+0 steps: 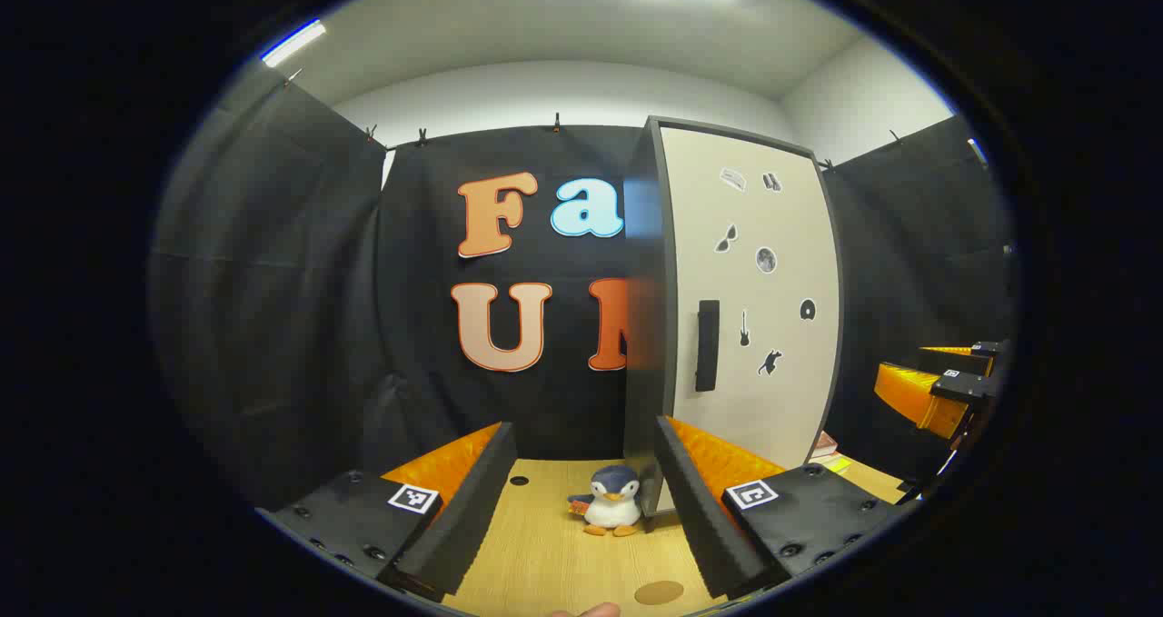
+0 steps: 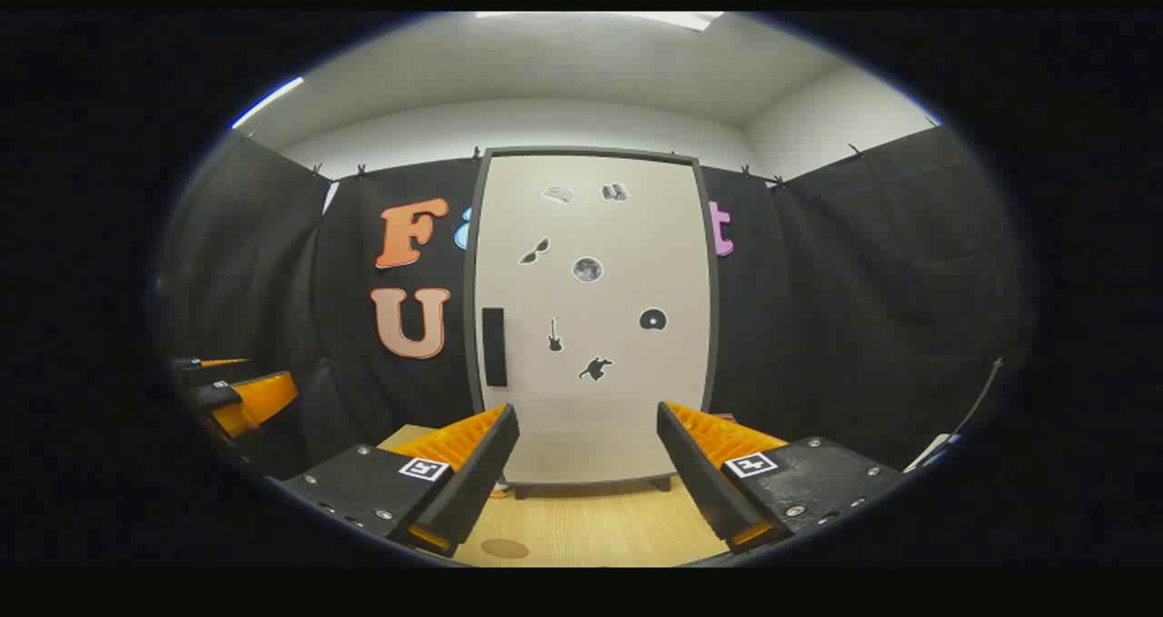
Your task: Open the cabinet door with the right hand, grasp the bottle in the cabinet with the left hand and place it on the coaster, then close the cabinet door with the right hand.
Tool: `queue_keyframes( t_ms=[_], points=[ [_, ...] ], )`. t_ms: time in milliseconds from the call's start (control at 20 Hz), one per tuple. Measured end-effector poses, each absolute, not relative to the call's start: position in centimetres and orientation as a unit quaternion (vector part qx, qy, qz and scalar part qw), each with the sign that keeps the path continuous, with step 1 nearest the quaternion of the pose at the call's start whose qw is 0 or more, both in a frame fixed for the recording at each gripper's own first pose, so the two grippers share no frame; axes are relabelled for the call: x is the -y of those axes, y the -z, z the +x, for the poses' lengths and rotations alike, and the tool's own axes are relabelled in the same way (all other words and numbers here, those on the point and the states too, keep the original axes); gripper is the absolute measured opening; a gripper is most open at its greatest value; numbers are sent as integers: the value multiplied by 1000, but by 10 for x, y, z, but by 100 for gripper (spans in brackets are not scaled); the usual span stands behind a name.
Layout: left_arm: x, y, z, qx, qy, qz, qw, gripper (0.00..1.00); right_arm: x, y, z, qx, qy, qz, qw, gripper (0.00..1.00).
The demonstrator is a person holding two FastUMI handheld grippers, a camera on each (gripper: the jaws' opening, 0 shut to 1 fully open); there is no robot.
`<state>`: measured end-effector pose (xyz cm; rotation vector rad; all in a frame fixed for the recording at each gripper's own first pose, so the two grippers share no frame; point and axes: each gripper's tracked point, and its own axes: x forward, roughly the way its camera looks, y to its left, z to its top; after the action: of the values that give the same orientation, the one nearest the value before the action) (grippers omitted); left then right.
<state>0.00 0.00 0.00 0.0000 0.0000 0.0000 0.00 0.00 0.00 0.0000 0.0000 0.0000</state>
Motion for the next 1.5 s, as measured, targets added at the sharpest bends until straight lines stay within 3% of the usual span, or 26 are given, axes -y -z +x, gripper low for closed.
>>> queue_keyframes(
  t_ms=[150, 1200, 1300, 1350, 1500],
  points=[
    [-2, 3, 0, -2, -4, 0, 1000, 99, -3, 1, 3, -1, -6, 3, 1000, 94],
    [-19, 24, 45, -13, 9, 1, 1000, 99, -17, 2, 36, -4, 13, -5, 1000, 94],
    [-26, 30, 55, -16, 20, -1, 1000, 99, -26, 2, 41, -1, 20, -10, 1000, 99],
    [-30, 32, 59, -21, 21, -2, 1000, 99, -30, 2, 43, 0, 24, -12, 1000, 94],
    [-42, 38, 67, -29, 23, -11, 999, 99, -49, -1, 53, 0, 18, -11, 1000, 94]
  ],
)
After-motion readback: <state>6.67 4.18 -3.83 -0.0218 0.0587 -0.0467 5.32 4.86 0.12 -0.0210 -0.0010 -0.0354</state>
